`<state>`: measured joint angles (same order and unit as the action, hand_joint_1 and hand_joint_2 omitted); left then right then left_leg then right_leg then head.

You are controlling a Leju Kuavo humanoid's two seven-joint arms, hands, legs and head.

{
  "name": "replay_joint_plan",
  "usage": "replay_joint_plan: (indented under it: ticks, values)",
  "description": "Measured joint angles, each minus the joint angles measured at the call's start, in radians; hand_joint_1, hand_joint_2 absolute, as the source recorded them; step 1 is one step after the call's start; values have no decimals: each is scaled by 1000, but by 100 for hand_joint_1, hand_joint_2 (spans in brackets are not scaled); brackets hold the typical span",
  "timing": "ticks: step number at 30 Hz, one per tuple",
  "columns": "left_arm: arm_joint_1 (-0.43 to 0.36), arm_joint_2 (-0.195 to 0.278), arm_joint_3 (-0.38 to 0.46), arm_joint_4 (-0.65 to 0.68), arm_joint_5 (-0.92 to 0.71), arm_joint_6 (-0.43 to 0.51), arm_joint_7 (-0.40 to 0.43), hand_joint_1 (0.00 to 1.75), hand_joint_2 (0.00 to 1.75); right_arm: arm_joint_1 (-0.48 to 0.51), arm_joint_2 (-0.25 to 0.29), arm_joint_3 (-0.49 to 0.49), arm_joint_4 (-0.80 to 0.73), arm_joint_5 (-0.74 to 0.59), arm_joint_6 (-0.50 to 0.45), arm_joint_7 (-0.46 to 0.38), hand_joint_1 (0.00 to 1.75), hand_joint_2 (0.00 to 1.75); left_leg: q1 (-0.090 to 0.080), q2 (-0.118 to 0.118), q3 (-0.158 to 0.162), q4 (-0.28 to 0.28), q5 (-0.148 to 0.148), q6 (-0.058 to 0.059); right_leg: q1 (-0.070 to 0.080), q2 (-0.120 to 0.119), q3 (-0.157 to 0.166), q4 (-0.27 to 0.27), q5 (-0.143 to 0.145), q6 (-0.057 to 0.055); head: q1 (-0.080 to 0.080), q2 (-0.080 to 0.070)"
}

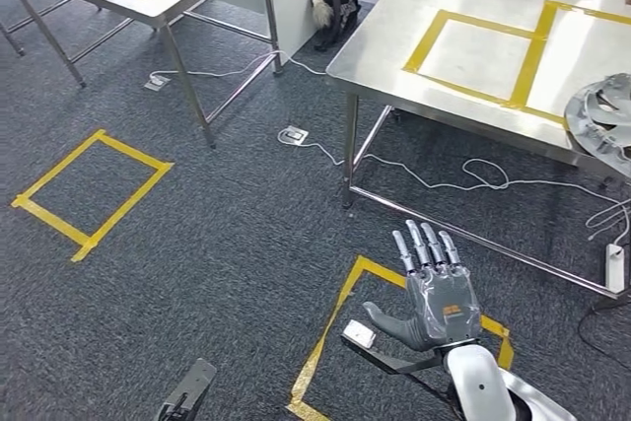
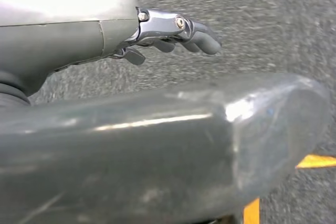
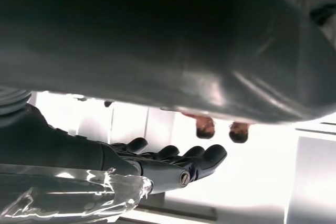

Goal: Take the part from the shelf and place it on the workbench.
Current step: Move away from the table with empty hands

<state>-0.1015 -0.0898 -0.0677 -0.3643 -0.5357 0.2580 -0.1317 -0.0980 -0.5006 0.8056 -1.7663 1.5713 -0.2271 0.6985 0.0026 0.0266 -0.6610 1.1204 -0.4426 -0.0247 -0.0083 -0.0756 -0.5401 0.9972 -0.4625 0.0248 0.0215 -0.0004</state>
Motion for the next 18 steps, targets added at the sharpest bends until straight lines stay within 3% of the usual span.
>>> replay_joint_plan:
  ticks: [2, 3, 5, 7, 9, 11, 12, 13, 14, 16, 18]
  values:
    - [-4, 0, 0, 0, 0, 0, -1, 0, 0, 1, -1, -1, -5, 0, 0, 0, 0, 0, -9, 42, 59, -108, 27, 14, 7, -22, 2, 2, -4, 8, 1, 0]
    - [-6, 0, 0, 0, -1, 0, -1, 0, 0, 1, -2, -1, -7, 0, 0, 0, 0, 0, -13, 50, 68, -128, 28, 20, 10, -33, 3, 2, -6, 13, 1, 0]
    - [-4, 1, 0, 0, -1, 0, -2, 0, 0, 2, -3, -2, -10, 0, 0, 0, 0, 0, -13, 27, 64, -134, 30, 33, 10, -49, 5, -1, -8, 23, 3, 0]
    - [-2, 1, 0, 0, -1, 0, -2, 0, 0, 2, -5, -4, -15, 0, 0, 0, 0, 0, -8, 3, 63, -137, 35, 44, 6, -15, -6, 28, -32, 34, 5, 0]
    - [-4, 1, 0, 0, -1, 0, -2, 0, 0, 6, -11, -4, -18, 0, 0, 0, 0, 0, -4, -21, 61, -139, 39, 51, 3, 46, -54, 136, -91, 41, 8, 0]
    - [-5, 0, 0, 0, 0, 0, -3, 0, 0, 13, -17, -4, -19, 0, 1, 0, 0, 0, -5, -49, 60, -138, 41, 55, 4, 70, -119, 265, -139, 41, 10, 0]
    - [-4, 0, 0, 0, 0, -1, -3, 0, 0, 16, -19, -4, -19, 0, 1, 0, 0, 0, -5, -63, 59, -138, 42, 55, 4, 73, -135, 291, -137, 41, 10, 0]
    - [-3, 1, 0, 0, 0, -1, -3, 0, 0, 17, -19, -4, -19, 0, 1, 0, 0, 0, -5, -78, 60, -138, 43, 54, 3, 75, -134, 281, -118, 39, 10, 0]
    - [-2, 0, 0, 0, 0, -2, -3, 0, 0, 18, -21, -4, -20, 0, 1, 0, 0, 0, -4, -92, 60, -137, 44, 53, 2, 81, -113, 230, -83, 38, 10, 0]
    - [-3, 0, 0, 0, 0, -2, -3, 0, 0, 18, -23, -4, -23, 0, 0, 0, 0, 0, -5, -119, 58, -135, 46, 48, -4, 124, -50, 90, -21, 35, 10, 0]
    - [-5, 0, 0, 0, 0, -2, -3, 0, 0, 18, -26, -4, -24, 0, 0, 0, 0, 0, -5, -144, 49, -133, 51, 37, -8, 157, -14, 15, -3, 31, 9, 0]
